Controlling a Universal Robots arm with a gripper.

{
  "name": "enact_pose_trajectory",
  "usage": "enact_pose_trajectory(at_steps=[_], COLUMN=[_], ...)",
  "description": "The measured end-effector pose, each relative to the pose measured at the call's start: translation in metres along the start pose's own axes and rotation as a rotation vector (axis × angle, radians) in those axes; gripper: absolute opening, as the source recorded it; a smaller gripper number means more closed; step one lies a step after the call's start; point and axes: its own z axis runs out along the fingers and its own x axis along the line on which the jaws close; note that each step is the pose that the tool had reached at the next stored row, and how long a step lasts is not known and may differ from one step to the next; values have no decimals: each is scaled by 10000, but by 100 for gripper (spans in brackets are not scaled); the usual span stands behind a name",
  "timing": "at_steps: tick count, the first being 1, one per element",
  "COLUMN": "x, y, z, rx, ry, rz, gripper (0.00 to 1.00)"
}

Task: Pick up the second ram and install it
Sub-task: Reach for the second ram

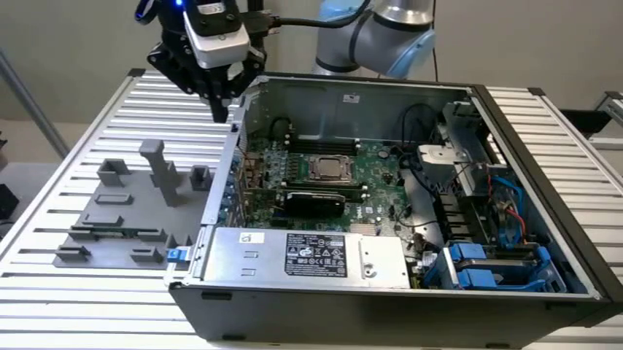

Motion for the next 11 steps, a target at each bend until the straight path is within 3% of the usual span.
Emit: enact_pose_trajectory(at_steps=[11], x=[496], y=[-70], z=[5], rx=[0], ry=[0], rz=[1], gripper=[0])
